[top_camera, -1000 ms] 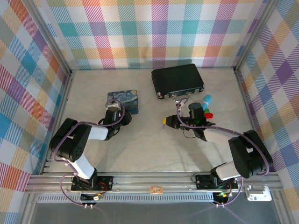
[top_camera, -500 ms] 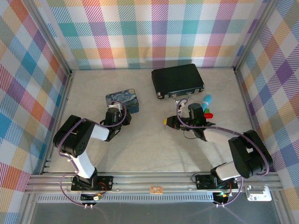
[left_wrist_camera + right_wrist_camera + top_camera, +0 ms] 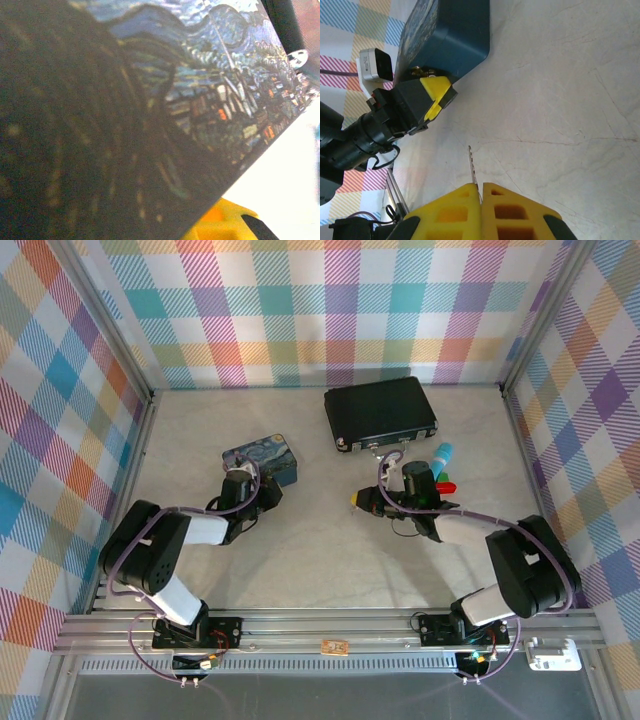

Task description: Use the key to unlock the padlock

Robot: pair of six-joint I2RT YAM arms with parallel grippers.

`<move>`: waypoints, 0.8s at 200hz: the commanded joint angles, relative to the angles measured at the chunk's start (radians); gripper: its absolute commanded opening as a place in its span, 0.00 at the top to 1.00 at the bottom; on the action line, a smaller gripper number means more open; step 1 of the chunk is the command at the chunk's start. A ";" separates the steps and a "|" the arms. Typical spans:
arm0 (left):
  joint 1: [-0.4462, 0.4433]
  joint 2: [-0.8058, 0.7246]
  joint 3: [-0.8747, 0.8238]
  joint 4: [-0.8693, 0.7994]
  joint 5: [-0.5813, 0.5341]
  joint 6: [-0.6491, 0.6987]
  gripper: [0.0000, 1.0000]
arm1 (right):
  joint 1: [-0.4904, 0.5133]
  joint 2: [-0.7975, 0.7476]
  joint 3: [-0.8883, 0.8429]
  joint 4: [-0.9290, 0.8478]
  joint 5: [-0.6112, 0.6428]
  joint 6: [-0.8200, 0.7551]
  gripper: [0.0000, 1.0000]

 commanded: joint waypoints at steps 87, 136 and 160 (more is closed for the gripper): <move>-0.097 -0.146 -0.097 0.141 0.068 -0.425 1.00 | 0.237 0.304 0.074 0.422 0.051 0.253 1.00; -0.129 -0.094 -0.123 0.279 0.069 -0.466 1.00 | 0.267 0.411 0.137 0.529 0.033 0.345 1.00; -0.140 -0.061 -0.128 0.347 0.064 -0.479 1.00 | 0.279 0.424 0.146 0.543 0.028 0.356 1.00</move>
